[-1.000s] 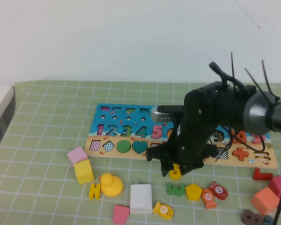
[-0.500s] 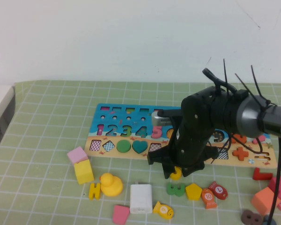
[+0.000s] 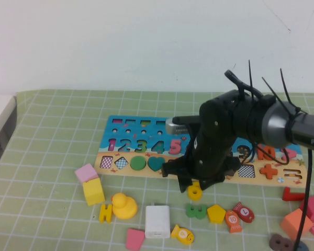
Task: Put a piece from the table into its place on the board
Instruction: Pick up the "number 6"
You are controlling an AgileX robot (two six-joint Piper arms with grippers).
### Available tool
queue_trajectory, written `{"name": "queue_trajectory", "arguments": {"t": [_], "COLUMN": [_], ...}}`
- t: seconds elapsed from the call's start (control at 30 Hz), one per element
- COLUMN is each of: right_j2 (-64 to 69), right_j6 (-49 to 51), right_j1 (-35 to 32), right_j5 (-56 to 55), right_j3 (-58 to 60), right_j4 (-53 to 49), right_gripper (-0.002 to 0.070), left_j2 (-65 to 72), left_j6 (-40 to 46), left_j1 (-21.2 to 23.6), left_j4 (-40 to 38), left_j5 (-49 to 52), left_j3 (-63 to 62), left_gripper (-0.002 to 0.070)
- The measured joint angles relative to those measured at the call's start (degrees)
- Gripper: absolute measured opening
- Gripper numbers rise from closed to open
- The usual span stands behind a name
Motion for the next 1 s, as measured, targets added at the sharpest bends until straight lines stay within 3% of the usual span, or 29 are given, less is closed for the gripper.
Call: {"name": "queue_trajectory", "arguments": {"t": [1.0], "right_j2": [3.08], "right_j6": [-1.51], "right_j1": [0.0], "right_j5": [3.52], "right_j3": [-2.87], "right_j4": [-0.39], "right_gripper": [0.0354], "left_j2": [0.0], "left_j6": [0.0], "left_j1": [0.0], "left_j4": [0.13], "left_j5": [0.0], "left_j3": [0.0], "left_gripper": [-0.0002]}}
